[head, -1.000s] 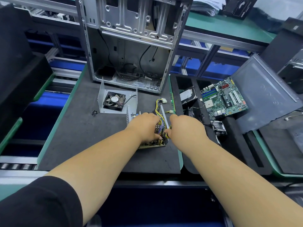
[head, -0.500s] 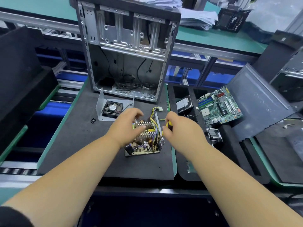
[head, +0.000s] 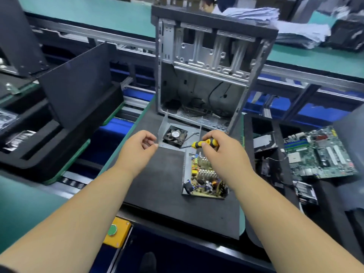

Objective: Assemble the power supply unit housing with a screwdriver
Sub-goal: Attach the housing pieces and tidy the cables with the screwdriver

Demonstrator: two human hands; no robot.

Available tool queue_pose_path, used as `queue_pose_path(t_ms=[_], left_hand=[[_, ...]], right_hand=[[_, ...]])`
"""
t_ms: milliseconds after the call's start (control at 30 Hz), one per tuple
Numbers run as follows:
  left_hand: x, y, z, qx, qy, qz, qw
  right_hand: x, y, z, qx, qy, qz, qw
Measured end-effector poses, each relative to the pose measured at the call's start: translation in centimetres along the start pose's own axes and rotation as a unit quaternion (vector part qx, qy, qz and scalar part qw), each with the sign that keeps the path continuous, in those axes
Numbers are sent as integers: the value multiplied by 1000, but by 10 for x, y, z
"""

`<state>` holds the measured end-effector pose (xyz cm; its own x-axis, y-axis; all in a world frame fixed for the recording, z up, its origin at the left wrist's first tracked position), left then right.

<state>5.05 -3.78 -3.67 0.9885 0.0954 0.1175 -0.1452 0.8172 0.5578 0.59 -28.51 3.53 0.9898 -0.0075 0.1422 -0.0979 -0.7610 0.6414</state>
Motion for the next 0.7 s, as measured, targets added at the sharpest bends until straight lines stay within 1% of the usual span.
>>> queue_pose_path(t_ms=[133,267,400,600,700], left_hand=[[13,12,-17,7,12,-8,1000],[31,17,-42,36,36,-25,998],[56,12,-64,59,57,-46,996],[88,-4,-89,135,61,-106,983],[98,-12,-97,179,45,-141,973]], right_hand=[[28,-25,-10,11,1,-21,1000],[53,-46,-18,-8,4,-49,999],[74,-64,-21,-21,-12,-55,998],[99,-87,-28,-42,-22,-70,996],[109,-96,-30,-46,-32,-83,995]])
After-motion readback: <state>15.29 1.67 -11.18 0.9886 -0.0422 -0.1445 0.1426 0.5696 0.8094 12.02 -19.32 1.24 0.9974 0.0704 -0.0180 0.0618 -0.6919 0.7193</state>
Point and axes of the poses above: each hand's wrist, its own x-axis towards the middle knuckle, its own y-axis out of the back of the hand, z = x × y, the point moved 2 cm from there along x, towards the middle knuckle, and after that the axes turned 8 degrees about x, right-handed, at the moved point
